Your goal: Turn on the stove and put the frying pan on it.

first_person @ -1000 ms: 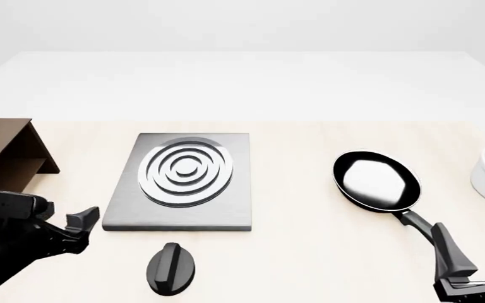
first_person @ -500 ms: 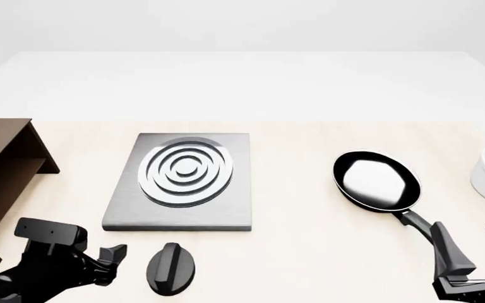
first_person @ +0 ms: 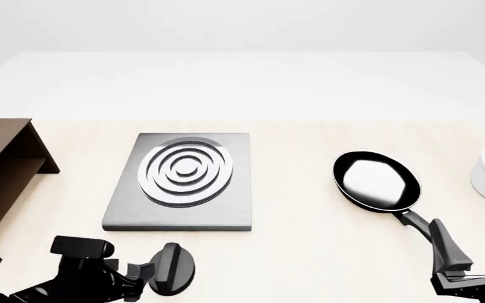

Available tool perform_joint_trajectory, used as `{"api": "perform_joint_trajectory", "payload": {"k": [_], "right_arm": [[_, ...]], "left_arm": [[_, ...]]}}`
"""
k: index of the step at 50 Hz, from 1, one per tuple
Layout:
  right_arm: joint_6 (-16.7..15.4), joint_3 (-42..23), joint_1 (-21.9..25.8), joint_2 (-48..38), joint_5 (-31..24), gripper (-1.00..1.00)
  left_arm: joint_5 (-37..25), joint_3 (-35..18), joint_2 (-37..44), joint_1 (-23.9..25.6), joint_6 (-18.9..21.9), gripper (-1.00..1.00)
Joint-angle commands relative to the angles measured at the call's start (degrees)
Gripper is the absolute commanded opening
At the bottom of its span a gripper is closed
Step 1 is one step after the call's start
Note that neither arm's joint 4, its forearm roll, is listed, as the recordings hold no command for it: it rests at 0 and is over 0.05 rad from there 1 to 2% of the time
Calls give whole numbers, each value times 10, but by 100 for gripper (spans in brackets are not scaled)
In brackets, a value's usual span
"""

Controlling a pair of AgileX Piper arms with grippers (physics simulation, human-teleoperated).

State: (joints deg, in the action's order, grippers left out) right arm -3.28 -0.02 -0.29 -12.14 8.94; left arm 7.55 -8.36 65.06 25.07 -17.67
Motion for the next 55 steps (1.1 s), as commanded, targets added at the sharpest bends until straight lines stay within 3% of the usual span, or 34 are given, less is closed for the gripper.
{"api": "perform_joint_trajectory", "payload": {"k": [1,2,4,5,6,8,13,21,22,24,25,28,29,30,31,32,33,35,37,38,39,43,46,47,48,50,51,52,55], "right_arm": [[-4,0,-1,-31,27,100],[-4,0,0,-34,30,100],[-4,0,-1,-38,33,100],[-4,0,0,-33,27,100],[-4,0,-1,-33,28,100],[-4,0,-1,-28,21,100],[-3,0,-3,-24,17,100],[-5,0,-1,-25,15,100],[-4,0,-1,-22,12,100],[-5,0,-2,-22,12,100],[-3,0,-1,-22,11,100],[-4,0,0,-13,2,100],[-4,0,0,-12,2,100],[-3,0,0,-9,0,100],[-3,0,0,-9,-1,100],[-3,0,1,-9,-1,100],[-2,0,1,-9,-1,100],[1,0,3,-3,-7,100],[-4,0,0,1,-8,100],[-25,0,-20,8,-13,100],[-7,0,-15,20,-21,100],[5,-27,-30,20,-48,100],[17,-92,-23,36,-121,100],[27,-131,-18,42,-158,100],[22,-150,-16,42,-176,100],[14,-246,-4,35,-254,100],[14,-246,-4,35,-254,100],[21,-294,11,21,-288,100],[18,-384,25,-21,-338,100]], "left_arm": [[54,33,5,117,-166,100],[71,44,1,135,-198,100],[157,83,28,216,-299,100],[163,83,21,215,-317,100],[168,83,0,232,-364,100],[165,84,-22,229,-384,100],[155,84,-33,187,-358,100],[66,83,-126,190,-344,100],[36,83,-152,175,-314,100],[-16,81,-209,183,-305,100],[-60,66,-234,169,-280,100],[-223,-15,-343,92,-152,100],[-247,-28,-374,75,-135,100],[-342,-100,-525,-14,-55,100],[-347,-101,-529,-14,-55,100],[-379,-135,-597,-81,-12,100],[-385,-141,-616,-110,23,100],[-361,-154,-650,-180,110,100],[-282,-146,-651,-230,99,100],[-235,-118,-651,-272,127,100],[-215,-100,-651,-294,158,100],[-76,-4,-651,-291,250,100],[-70,51,-651,-281,245,100],[-79,68,-651,-302,244,100],[-91,58,-651,-292,219,100],[-97,67,-651,-290,223,100],[-97,67,-651,-290,223,100],[-108,64,-650,-289,201,100],[-108,62,-649,-284,209,100]]}}
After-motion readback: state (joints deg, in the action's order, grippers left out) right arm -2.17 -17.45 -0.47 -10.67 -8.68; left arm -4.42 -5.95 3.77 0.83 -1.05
